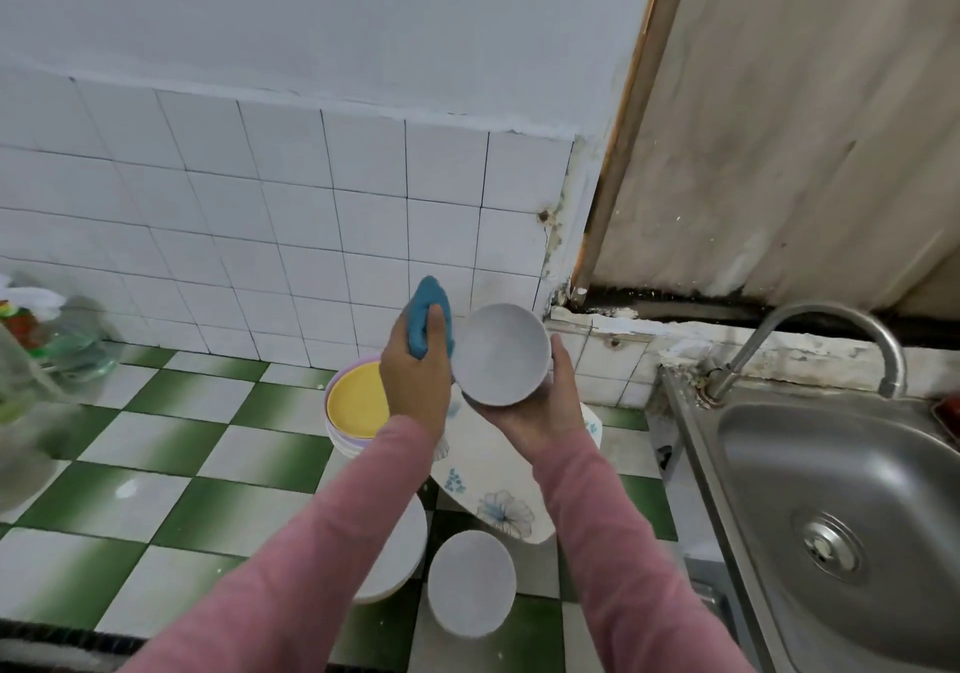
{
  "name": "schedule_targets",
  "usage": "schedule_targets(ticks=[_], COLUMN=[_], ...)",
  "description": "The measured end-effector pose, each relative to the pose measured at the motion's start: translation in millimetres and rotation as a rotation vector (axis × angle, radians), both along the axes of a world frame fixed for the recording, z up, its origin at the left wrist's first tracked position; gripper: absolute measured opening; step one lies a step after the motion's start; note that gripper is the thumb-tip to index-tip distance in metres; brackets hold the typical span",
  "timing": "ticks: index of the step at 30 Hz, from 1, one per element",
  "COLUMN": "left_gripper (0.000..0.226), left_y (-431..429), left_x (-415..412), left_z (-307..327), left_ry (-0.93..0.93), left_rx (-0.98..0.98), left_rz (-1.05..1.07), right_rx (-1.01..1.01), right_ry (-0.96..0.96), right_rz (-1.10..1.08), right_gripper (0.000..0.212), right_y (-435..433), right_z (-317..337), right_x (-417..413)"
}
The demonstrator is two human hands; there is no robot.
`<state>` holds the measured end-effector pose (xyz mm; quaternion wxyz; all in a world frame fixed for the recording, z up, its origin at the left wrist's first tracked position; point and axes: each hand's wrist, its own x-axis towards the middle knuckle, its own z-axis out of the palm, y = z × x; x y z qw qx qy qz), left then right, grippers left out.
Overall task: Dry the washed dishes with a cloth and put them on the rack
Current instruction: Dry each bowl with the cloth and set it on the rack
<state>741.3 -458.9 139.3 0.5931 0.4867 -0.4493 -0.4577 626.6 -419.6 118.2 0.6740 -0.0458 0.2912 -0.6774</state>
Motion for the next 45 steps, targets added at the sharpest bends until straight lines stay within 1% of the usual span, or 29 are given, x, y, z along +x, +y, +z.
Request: schedule_targets(ticks=[2, 3, 5, 7, 8, 10, 11, 13, 14, 15, 17, 18, 19, 21, 24, 27, 28, 29, 30, 32, 34, 35, 36, 37, 38, 39, 40, 42, 45], left_gripper=[0.037, 0.040, 0.047, 0.052, 0.054, 0.054, 0.053, 0.051, 0.053, 0.060, 0.076, 0.074, 0.066, 0.056, 0.051, 0.052, 0.052, 0.052, 0.052, 0.048, 0.045, 0.043, 0.043, 0.044, 0.045, 0.047, 0.051, 0.061, 0.066], left_y=[-2, -1, 2, 8, 9, 10, 10, 8, 7, 4, 2, 0, -1, 1, 14, 29, 32, 35, 36, 37, 36, 36, 35, 35, 33, 32, 28, 17, 6], left_x=[-9, -13, -20, -25, -25, -21, -17, -7, -2, 1, 4, 3, 1, -3, -10, -18, -20, -20, -21, -20, -21, -22, -24, -26, -27, -27, -26, -25, -25], left_z=[6, 8, 8, 12, 15, 23, 27, 36, 38, 40, 43, 42, 41, 38, 37, 39, 41, 44, 47, 55, 59, 61, 62, 62, 59, 54, 45, 26, 7], left_ry=[-0.060, -0.153, -0.446, -0.753, -0.858, -0.982, -1.043, -1.248, -1.374, -1.468, -1.565, -1.592, -1.597, -1.532, -1.439, -1.393, -1.314, -1.186, -1.009, -0.558, -0.140, 0.021, 0.130, 0.179, 0.171, 0.117, 0.019, -0.246, -0.710], left_rx=[-0.129, -0.204, -0.297, -0.292, -0.289, -0.284, -0.321, -0.494, -0.599, -0.694, -0.767, -0.756, -0.730, -0.681, -0.615, -0.588, -0.533, -0.443, -0.331, -0.084, 0.127, 0.170, 0.159, 0.101, 0.009, -0.104, -0.225, -0.433, -0.592], left_rz=[-0.041, -0.090, -0.241, -0.371, -0.438, -0.597, -0.648, -0.685, -0.676, -0.661, -0.618, -0.594, -0.581, -0.572, -0.563, -0.528, -0.534, -0.544, -0.553, -0.529, -0.416, -0.335, -0.243, -0.149, -0.072, -0.030, -0.031, -0.139, -0.314], right_rx=[-0.053, -0.069, -0.080, -0.071, -0.076, -0.102, -0.116, -0.129, -0.136, -0.146, -0.163, -0.167, -0.163, -0.155, -0.146, -0.148, -0.151, -0.157, -0.166, -0.177, -0.193, -0.198, -0.197, -0.193, -0.188, -0.186, -0.189, -0.200, -0.210], right_ry=[0.001, 0.012, 0.055, 0.094, 0.107, 0.095, 0.087, 0.077, 0.070, 0.062, 0.051, 0.051, 0.061, 0.086, 0.129, 0.147, 0.152, 0.149, 0.144, 0.137, 0.078, 0.055, 0.045, 0.044, 0.046, 0.043, 0.036, 0.032, 0.081], right_rz=[0.023, 0.041, 0.063, 0.040, 0.012, -0.046, -0.059, -0.049, -0.046, -0.045, -0.049, -0.049, -0.050, -0.046, -0.054, -0.057, -0.065, -0.075, -0.080, -0.094, -0.089, -0.087, -0.087, -0.085, -0.078, -0.070, -0.062, -0.044, -0.004], right_gripper=[0.062, 0.067, 0.074, 0.073, 0.070, 0.067, 0.069, 0.077, 0.081, 0.082, 0.080, 0.077, 0.075, 0.074, 0.069, 0.071, 0.072, 0.073, 0.074, 0.071, 0.069, 0.071, 0.074, 0.075, 0.075, 0.075, 0.074, 0.072, 0.069], right_y=[-3, -5, -9, -12, -13, -13, -12, -10, -8, -7, -3, -2, -2, -2, -2, 0, 0, -1, -2, -2, -1, -1, -1, -1, 0, 1, 2, 4, 5], right_z=[13, 18, 24, 28, 28, 28, 27, 23, 22, 22, 21, 22, 23, 25, 24, 21, 21, 21, 21, 23, 26, 26, 26, 25, 24, 24, 24, 27, 30], right_x=[4, 7, 12, 16, 15, 12, 9, 5, 4, 4, 3, 2, 0, -4, -7, -3, -2, -1, -2, -5, -6, -6, -5, -4, -1, 1, 3, 8, 11])
